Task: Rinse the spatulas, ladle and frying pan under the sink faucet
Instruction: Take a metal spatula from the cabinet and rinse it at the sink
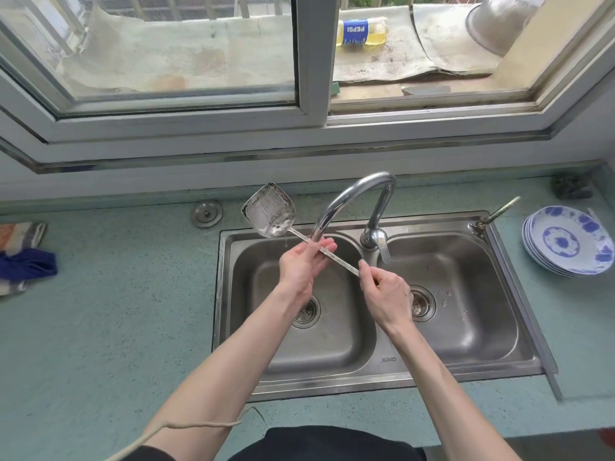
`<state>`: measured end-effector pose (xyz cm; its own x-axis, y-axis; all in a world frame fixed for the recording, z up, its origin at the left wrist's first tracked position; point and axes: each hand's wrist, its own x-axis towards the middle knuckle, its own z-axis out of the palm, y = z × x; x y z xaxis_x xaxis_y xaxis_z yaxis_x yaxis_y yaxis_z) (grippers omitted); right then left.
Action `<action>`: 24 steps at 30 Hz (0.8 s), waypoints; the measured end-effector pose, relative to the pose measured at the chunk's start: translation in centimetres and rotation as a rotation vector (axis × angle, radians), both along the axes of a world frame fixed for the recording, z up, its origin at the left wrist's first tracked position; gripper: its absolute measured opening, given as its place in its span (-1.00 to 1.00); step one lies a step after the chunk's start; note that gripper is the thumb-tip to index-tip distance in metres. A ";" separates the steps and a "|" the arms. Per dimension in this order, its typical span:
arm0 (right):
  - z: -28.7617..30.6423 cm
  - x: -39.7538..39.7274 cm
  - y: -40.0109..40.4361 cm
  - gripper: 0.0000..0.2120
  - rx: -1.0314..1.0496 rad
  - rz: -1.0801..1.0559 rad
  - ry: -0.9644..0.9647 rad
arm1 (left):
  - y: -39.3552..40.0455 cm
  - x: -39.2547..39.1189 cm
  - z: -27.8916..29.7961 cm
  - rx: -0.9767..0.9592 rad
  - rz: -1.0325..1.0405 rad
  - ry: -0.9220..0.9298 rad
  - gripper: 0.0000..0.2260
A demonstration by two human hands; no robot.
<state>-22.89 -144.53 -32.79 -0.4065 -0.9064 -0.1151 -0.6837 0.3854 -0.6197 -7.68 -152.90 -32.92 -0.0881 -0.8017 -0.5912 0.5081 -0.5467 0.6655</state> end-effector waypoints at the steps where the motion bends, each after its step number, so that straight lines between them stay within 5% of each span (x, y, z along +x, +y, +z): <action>1: 0.0 0.1 -0.3 -0.44 0.006 0.000 -0.006 | 0.2 -0.1 0.0 -0.003 -0.015 0.003 -0.93; 6: 0.0 0.3 -1.7 -0.46 0.026 0.038 -0.010 | 1.2 -0.3 0.0 -0.034 -0.157 -0.056 -0.89; 11: 0.0 0.6 -3.0 -0.59 0.019 0.098 0.011 | 0.2 0.1 0.1 -0.016 -0.044 -0.014 -0.87; 19: -2.1 0.1 -4.0 -0.63 0.136 0.067 -0.417 | -0.4 1.4 0.1 -0.015 0.091 -0.014 -0.90; 24: -2.3 1.0 -4.5 -0.61 0.065 0.092 -0.457 | -0.3 2.5 0.4 -0.037 0.089 -0.066 -0.88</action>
